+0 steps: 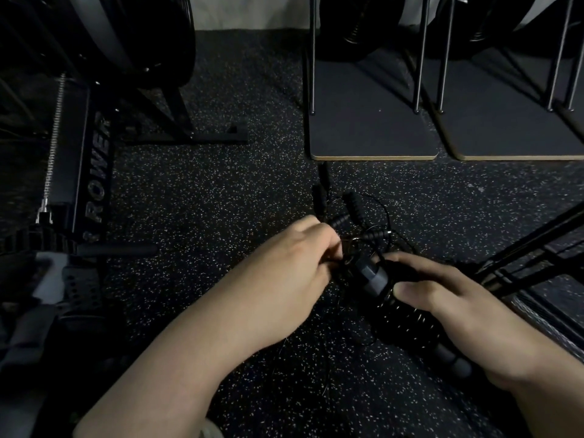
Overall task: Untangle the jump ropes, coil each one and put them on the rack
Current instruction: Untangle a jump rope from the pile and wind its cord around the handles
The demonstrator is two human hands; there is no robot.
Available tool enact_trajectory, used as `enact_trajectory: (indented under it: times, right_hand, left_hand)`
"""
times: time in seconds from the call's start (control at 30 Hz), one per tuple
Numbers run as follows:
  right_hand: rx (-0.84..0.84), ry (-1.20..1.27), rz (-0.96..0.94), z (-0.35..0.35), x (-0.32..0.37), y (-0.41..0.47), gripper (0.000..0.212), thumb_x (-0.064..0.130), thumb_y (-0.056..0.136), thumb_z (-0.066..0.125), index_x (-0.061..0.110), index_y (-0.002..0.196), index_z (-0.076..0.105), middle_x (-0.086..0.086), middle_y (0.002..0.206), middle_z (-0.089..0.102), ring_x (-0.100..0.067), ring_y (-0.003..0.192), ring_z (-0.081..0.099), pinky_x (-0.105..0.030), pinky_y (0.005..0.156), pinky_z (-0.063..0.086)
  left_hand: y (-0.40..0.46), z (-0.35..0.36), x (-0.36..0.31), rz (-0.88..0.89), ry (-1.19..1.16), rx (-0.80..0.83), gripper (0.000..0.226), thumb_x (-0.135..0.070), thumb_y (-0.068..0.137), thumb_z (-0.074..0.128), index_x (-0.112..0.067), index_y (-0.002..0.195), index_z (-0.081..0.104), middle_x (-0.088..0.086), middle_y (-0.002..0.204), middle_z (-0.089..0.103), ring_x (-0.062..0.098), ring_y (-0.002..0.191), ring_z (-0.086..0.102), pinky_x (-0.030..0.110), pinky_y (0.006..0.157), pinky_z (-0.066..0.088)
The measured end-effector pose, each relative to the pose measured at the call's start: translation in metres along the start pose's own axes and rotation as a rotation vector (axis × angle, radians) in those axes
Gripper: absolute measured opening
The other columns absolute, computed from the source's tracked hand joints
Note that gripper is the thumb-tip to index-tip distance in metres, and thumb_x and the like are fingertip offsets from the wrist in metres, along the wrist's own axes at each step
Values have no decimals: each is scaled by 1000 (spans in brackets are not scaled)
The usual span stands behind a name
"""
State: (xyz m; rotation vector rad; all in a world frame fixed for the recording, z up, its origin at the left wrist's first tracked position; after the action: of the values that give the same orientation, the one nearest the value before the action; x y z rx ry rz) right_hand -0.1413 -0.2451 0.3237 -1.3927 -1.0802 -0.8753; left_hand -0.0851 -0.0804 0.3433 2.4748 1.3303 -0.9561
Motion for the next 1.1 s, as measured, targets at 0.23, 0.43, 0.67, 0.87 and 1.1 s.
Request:
enact_trajectory:
  times: [0.23,0.43,0.67,0.87,1.1]
  right_hand:
    - [25,40,87,-2,-4,-1,32,36,64,61,67,66,68,36,70,69,20,68,64,1,55,43]
    - [89,125,75,2,-6,2,21,42,57,69,53,73,77,15,84,79,3,73,73,-6,59,51]
    - [-25,293,53,-2,-25,20,32,33,38,99,22,44,69,-9,71,77,-7,70,75,-15,56,47]
    - [90,673,51,14,-19,21,59,61,55,78,8,80,77,-16,50,59,-24,31,51,-24,36,44]
    - [213,785,88,18,-16,18,77,62,38,87,7,90,75,-16,54,58,-25,35,49,-25,39,44]
  left_hand:
    - [-6,14,5,-63,-39,167,19,-22,110,38,-39,102,39,-25,109,39,4,91,55,34,83,55]
    - [-3,18,9,-157,-166,93,14,-30,110,40,-43,105,44,-17,93,51,-4,71,52,17,57,42]
    - [6,14,7,-191,-587,-255,9,-35,103,54,-39,105,62,-14,98,73,6,84,70,38,77,59]
    - [-1,17,-4,-92,-823,-367,33,-20,97,68,-29,128,69,-21,113,74,-5,108,67,18,95,52]
    - [2,23,-4,-68,-793,-350,45,-29,97,66,-43,139,59,-21,131,67,-8,122,59,24,108,47]
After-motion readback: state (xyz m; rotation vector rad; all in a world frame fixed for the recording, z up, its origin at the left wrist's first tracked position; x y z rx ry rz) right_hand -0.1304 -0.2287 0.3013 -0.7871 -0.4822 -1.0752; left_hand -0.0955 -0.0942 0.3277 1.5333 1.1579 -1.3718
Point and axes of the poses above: each hand's wrist, its own y-axis towards the middle knuckle, its own z-axis out of the palm, x = y × z, the point moved 6 cm from there along y, towards the middle knuckle
